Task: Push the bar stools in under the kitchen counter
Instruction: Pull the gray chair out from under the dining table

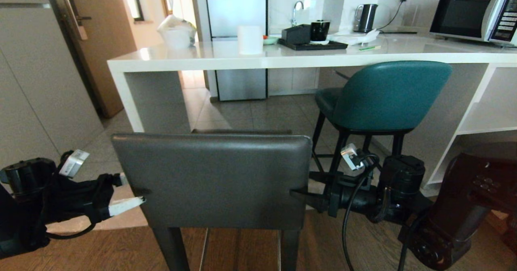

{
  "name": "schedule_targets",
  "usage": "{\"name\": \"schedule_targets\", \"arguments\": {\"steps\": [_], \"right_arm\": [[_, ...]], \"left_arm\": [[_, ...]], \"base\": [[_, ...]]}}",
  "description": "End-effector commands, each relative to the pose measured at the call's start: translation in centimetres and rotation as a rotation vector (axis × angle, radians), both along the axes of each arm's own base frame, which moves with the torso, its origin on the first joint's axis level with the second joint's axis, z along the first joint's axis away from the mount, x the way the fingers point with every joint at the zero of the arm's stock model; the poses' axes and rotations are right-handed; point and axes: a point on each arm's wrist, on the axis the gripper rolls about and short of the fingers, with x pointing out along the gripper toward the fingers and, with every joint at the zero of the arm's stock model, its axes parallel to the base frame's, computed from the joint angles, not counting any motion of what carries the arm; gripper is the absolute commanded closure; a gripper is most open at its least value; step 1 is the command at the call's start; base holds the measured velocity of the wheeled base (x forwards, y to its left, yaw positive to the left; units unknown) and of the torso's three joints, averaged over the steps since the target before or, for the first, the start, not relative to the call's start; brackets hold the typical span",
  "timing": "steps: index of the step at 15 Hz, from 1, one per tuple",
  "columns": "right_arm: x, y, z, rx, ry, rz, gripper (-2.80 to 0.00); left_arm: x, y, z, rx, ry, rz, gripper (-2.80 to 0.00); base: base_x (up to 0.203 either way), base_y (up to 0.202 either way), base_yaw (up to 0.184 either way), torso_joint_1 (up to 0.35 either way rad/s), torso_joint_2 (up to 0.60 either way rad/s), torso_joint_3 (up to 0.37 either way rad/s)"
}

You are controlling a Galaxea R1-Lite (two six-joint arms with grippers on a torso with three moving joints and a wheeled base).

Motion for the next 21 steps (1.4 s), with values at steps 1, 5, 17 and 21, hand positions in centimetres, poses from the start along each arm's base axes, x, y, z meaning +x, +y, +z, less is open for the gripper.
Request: {"name": "schedule_targets", "arguments": {"steps": [1, 5, 17, 21], "right_arm": [[0.0, -0.1, -0.1, 0.000, 0.000, 0.000, -2.80], [-0.1, -0.1, 0.0, 0.000, 0.000, 0.000, -2.80], [-0.6, -0.6, 0.1, -0.004, 0.008, -0.005, -2.80], [-0.7, -0.7, 0.1, -0.006, 0.009, -0.004, -2.80]], "left_arm": [[-0.1, -0.6, -0.2, -0.005, 0.005, -0.027, -2.80], [-1.4, -1.1, 0.1, -0.005, 0.008, -0.027, -2.80], [-3.5, -2.3, 0.2, -0.007, 0.015, -0.045, -2.80], [-3.8, -2.3, 0.0, -0.012, 0.029, -0.042, -2.80]], "base": [[0.000, 0.000, 0.000, 0.000, 0.00, 0.000], [0.000, 0.000, 0.000, 0.000, 0.00, 0.000], [0.000, 0.000, 0.000, 0.000, 0.00, 0.000], [0.000, 0.000, 0.000, 0.000, 0.00, 0.000]]}}
